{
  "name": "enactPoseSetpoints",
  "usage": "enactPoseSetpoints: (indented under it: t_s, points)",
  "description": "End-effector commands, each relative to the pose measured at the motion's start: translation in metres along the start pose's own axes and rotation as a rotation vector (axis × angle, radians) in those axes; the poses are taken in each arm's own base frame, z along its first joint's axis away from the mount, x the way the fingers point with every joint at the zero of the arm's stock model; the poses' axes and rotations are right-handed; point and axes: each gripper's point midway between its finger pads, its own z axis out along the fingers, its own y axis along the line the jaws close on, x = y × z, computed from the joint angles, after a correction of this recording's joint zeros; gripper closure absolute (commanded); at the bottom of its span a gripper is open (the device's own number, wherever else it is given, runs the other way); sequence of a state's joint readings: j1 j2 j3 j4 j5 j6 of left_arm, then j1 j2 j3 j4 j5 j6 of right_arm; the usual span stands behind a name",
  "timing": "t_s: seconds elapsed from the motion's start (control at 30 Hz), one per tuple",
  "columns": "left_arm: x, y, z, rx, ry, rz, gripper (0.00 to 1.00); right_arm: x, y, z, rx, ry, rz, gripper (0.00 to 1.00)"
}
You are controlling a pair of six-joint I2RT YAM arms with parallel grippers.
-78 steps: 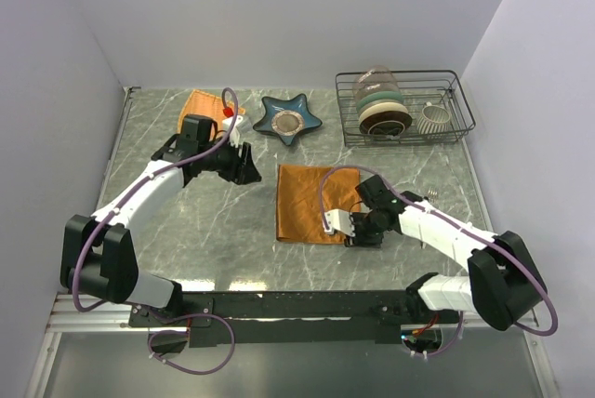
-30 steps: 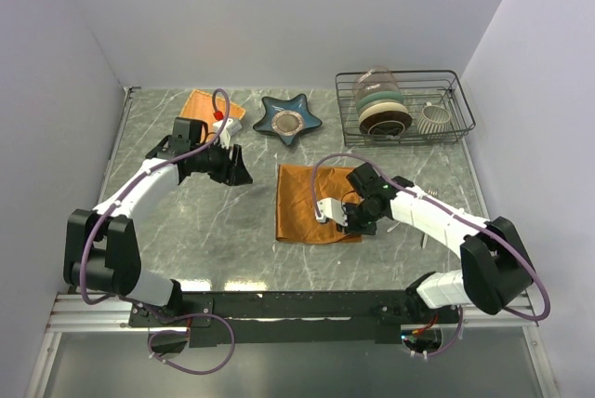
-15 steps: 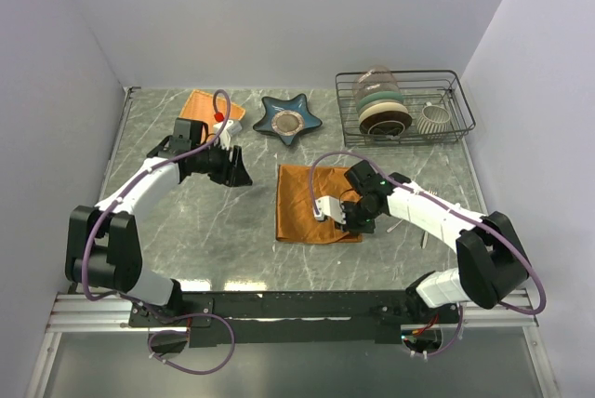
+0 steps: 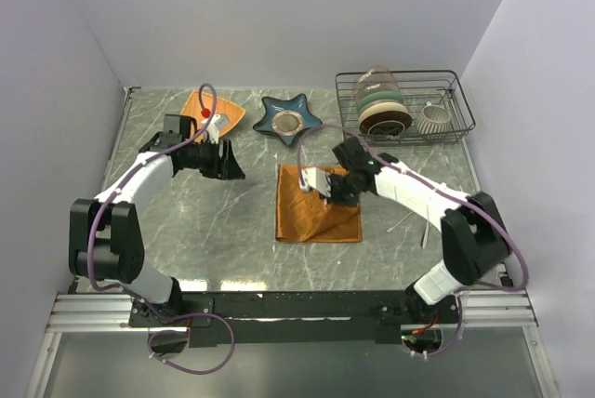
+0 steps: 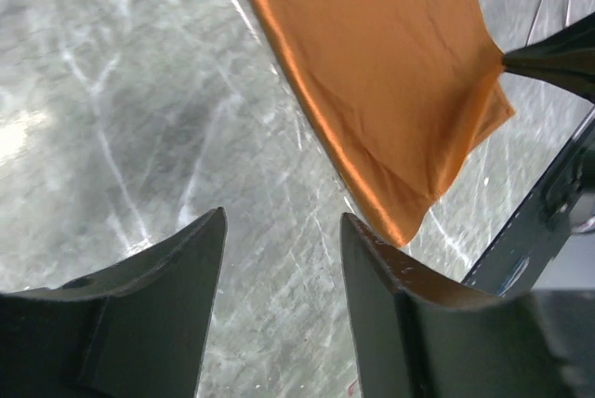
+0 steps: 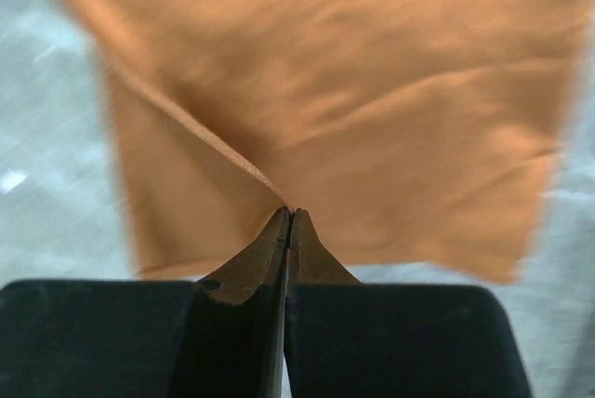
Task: Fold the napkin into a case and place the utensils inside
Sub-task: Fold the top corner of the square-folded napkin at the center of the board.
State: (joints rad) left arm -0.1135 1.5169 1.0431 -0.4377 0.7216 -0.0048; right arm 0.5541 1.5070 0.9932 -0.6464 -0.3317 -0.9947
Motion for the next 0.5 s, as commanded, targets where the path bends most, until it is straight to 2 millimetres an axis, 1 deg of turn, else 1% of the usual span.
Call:
enactPoseSetpoints:
  t_s: [0.0, 0.03, 0.07, 0.1, 0.13, 0.17, 0.2, 0.23, 0.27, 0.33, 0.4, 0.43, 0.47]
  points:
    - [-0.023, -0.002, -0.012, 0.041, -0.05, -0.033, 0.36, -0.049, -0.063, -0.006, 0.148, -0.094, -0.038, 1.0]
    - [-0.024, 0.0, -0.013, 0.037, -0.053, -0.037, 0.35, -0.051, -0.069, 0.001, 0.141, -0.092, -0.036, 1.0]
    - [-0.025, 0.001, -0.015, 0.033, -0.057, -0.04, 0.33, -0.064, -0.082, -0.003, 0.163, -0.115, -0.048, 1.0]
    - [-0.026, 0.003, -0.017, 0.026, -0.064, -0.044, 0.31, -0.07, -0.087, -0.001, 0.164, -0.123, -0.058, 1.0]
    - [-0.025, 0.004, -0.018, 0.021, -0.064, -0.047, 0.28, -0.071, -0.09, 0.007, 0.152, -0.117, -0.056, 1.0]
    - [-0.025, 0.004, -0.02, 0.018, -0.068, -0.05, 0.27, -0.083, -0.101, 0.004, 0.17, -0.134, -0.068, 1.0]
    - [-0.024, 0.006, -0.021, 0.013, -0.069, -0.055, 0.26, -0.086, -0.104, 0.007, 0.163, -0.135, -0.073, 1.0]
    - [-0.024, 0.006, -0.022, 0.011, -0.07, -0.057, 0.26, -0.087, -0.105, 0.016, 0.148, -0.127, -0.074, 1.0]
    - [-0.024, 0.006, -0.024, 0.01, -0.071, -0.055, 0.26, -0.096, -0.111, 0.015, 0.159, -0.138, -0.091, 1.0]
    - [-0.022, 0.008, -0.026, 0.009, -0.071, -0.063, 0.26, -0.101, -0.118, 0.022, 0.159, -0.136, -0.104, 1.0]
    - [-0.021, 0.01, -0.027, 0.003, -0.07, -0.068, 0.26, -0.103, -0.119, 0.031, 0.145, -0.13, -0.116, 1.0]
    - [-0.021, 0.011, -0.027, 0.005, -0.07, -0.066, 0.26, -0.108, -0.122, 0.03, 0.151, -0.137, -0.124, 1.0]
    - [-0.021, 0.011, -0.028, 0.002, -0.071, -0.068, 0.26, -0.108, -0.123, 0.033, 0.146, -0.133, -0.13, 1.0]
